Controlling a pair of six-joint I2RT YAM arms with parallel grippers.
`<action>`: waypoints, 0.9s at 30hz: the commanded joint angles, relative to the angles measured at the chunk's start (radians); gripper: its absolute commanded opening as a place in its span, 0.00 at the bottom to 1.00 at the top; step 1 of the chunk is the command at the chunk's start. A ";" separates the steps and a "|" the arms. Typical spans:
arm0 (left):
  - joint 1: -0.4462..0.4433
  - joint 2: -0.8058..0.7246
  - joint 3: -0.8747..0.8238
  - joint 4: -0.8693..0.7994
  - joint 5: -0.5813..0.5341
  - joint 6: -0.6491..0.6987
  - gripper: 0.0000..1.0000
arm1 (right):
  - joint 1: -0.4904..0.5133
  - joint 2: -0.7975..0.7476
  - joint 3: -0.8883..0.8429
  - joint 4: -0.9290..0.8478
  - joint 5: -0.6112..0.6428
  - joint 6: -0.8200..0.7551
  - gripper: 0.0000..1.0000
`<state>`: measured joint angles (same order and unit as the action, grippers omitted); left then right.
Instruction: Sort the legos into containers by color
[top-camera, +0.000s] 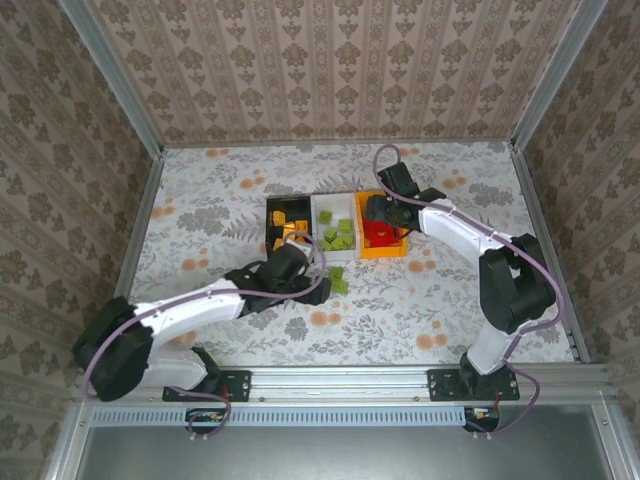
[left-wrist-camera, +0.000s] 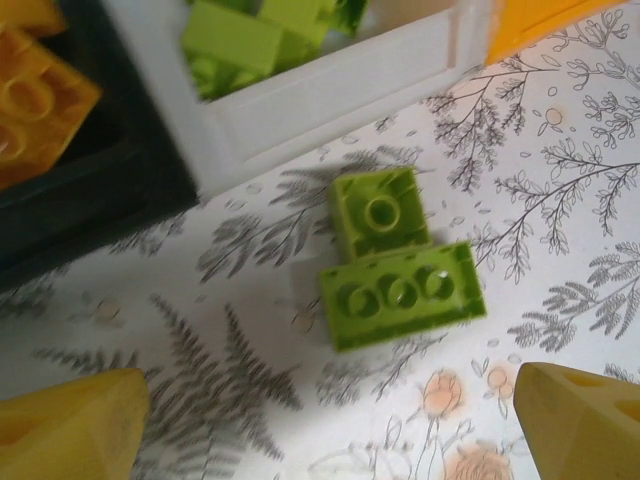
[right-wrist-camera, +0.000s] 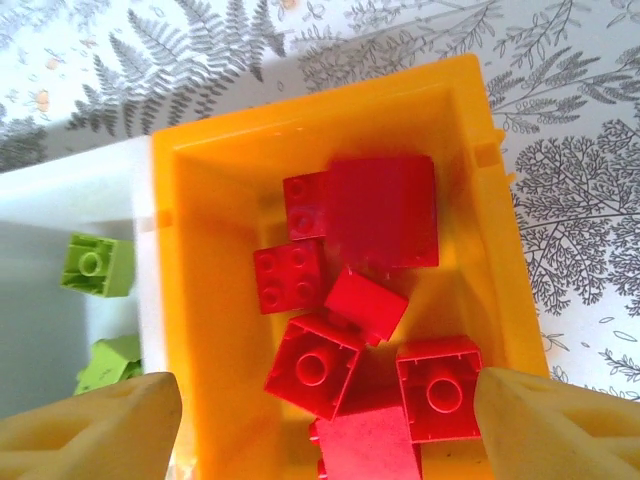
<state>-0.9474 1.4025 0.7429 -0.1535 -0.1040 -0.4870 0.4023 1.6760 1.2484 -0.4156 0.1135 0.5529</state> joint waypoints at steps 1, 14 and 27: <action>-0.032 0.089 0.079 0.030 -0.089 0.067 0.95 | 0.014 -0.128 -0.062 0.012 -0.032 0.000 0.80; -0.042 0.395 0.295 -0.037 -0.147 0.073 0.67 | 0.027 -0.469 -0.280 0.038 -0.030 0.019 0.80; -0.060 0.411 0.288 -0.046 -0.125 0.035 0.34 | 0.030 -0.612 -0.343 0.014 -0.015 0.030 0.80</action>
<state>-0.9955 1.8347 1.0275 -0.1719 -0.2306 -0.4355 0.4259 1.0866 0.9218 -0.3923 0.0929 0.5671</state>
